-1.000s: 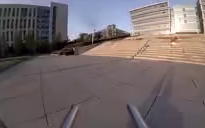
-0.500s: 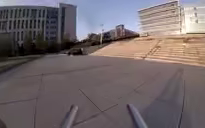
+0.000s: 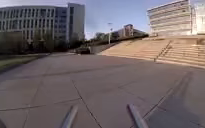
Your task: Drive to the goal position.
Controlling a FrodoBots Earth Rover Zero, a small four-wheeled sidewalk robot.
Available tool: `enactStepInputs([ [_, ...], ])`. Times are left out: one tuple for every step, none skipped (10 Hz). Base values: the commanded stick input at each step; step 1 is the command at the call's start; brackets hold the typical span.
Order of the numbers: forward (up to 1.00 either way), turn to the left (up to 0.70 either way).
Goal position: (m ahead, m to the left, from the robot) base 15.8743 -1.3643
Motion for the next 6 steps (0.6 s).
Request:
enactStepInputs([
  [0.70,0.14],
  [0.70,0.14],
  [0.70,0.14],
  [0.70,0.14],
  [0.70,0.14],
  [0.70,0.14],
])
